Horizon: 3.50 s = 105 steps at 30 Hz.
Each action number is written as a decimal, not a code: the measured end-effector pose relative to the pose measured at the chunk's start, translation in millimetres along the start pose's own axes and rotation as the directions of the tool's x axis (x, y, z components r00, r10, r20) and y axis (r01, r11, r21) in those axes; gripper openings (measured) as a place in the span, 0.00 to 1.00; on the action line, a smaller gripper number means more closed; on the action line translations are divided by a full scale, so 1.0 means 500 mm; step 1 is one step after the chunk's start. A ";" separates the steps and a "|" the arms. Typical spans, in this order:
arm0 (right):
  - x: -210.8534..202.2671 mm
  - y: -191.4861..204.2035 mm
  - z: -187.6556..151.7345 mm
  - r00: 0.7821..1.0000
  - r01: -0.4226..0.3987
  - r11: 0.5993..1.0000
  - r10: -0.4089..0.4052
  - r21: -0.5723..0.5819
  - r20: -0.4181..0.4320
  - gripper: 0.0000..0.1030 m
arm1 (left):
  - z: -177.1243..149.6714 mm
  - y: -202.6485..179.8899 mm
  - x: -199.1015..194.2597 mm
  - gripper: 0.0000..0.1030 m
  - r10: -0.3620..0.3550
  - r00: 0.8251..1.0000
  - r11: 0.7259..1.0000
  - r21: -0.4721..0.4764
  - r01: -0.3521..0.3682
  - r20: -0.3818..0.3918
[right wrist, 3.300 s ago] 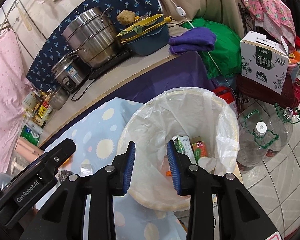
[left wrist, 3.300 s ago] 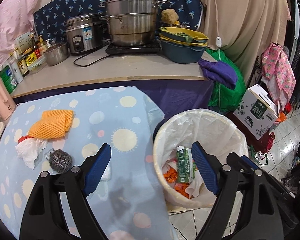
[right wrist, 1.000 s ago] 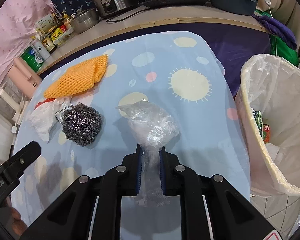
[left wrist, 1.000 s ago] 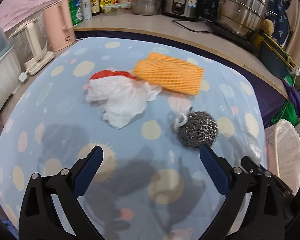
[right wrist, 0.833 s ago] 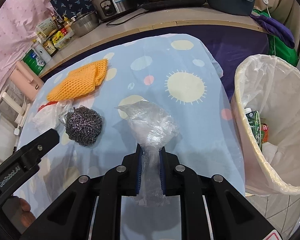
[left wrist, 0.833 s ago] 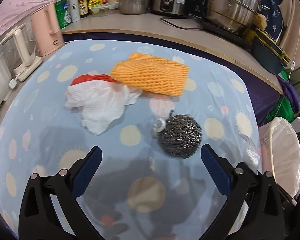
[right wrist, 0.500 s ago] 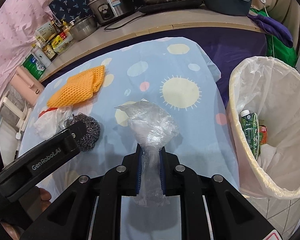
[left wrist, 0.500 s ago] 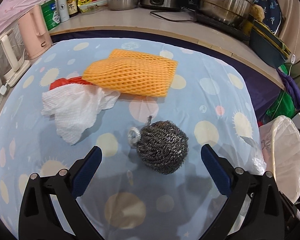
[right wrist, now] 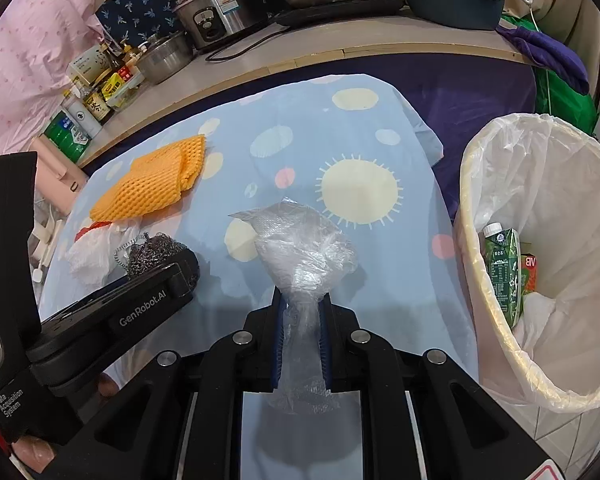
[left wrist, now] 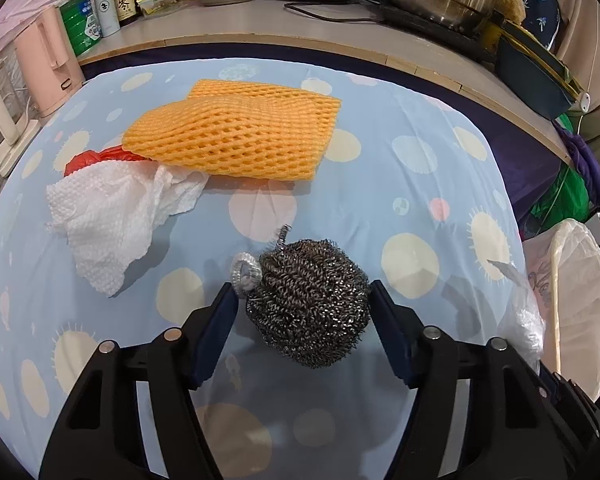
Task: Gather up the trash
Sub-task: 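Grasp the steel wool scrubber with the left gripper while the right holds the bag, then carry scrubber and bag over the bin and open both grippers to drop them, then move both tools back over the table toward the remaining tissue and nets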
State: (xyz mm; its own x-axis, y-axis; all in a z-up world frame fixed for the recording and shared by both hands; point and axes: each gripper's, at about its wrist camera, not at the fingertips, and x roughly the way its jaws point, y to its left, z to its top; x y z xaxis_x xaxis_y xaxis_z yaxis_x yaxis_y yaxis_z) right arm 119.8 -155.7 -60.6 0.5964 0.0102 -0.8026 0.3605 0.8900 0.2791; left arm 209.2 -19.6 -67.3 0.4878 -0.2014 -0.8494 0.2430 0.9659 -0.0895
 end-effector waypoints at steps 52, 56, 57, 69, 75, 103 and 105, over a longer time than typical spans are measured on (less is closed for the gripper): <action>-0.253 -0.303 -0.023 0.971 -0.015 0.967 -0.047 0.255 0.233 0.14 | -0.095 -0.272 -0.232 0.59 -0.125 0.989 0.969 0.223 0.104 0.081; -0.254 -0.345 -0.026 0.969 0.000 0.956 -0.072 0.294 0.234 0.13 | -0.097 -0.313 -0.226 0.59 -0.136 0.988 0.959 0.260 0.113 0.073; -0.253 -0.355 -0.027 0.969 0.002 0.953 -0.076 0.303 0.234 0.13 | -0.097 -0.324 -0.225 0.59 -0.138 0.988 0.956 0.271 0.113 0.073; -0.228 -0.421 -0.034 0.972 0.027 0.933 -0.108 0.359 0.207 0.13 | -0.088 -0.420 -0.205 0.59 -0.155 0.985 0.932 0.340 0.123 0.069; -0.216 -0.437 -0.027 0.973 0.038 0.929 -0.117 0.368 0.197 0.14 | -0.086 -0.456 -0.188 0.59 -0.161 0.985 0.923 0.361 0.130 0.058; -0.230 -0.436 -0.007 0.962 0.038 0.922 -0.138 0.386 0.234 0.30 | -0.071 -0.478 -0.180 0.74 -0.152 0.983 0.926 0.363 0.105 0.105; -0.232 -0.432 -0.006 0.962 0.039 0.923 -0.138 0.383 0.235 0.30 | -0.071 -0.475 -0.181 0.74 -0.151 0.983 0.928 0.359 0.104 0.106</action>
State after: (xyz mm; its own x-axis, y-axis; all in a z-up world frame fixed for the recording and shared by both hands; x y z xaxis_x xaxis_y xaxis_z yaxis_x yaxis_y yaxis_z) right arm -29.4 -347.8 -29.6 0.6926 -0.2200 -0.6870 0.6306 0.6470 0.4286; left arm 77.9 -225.1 12.2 0.5315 -0.3612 -0.7662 0.5771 0.8165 0.0154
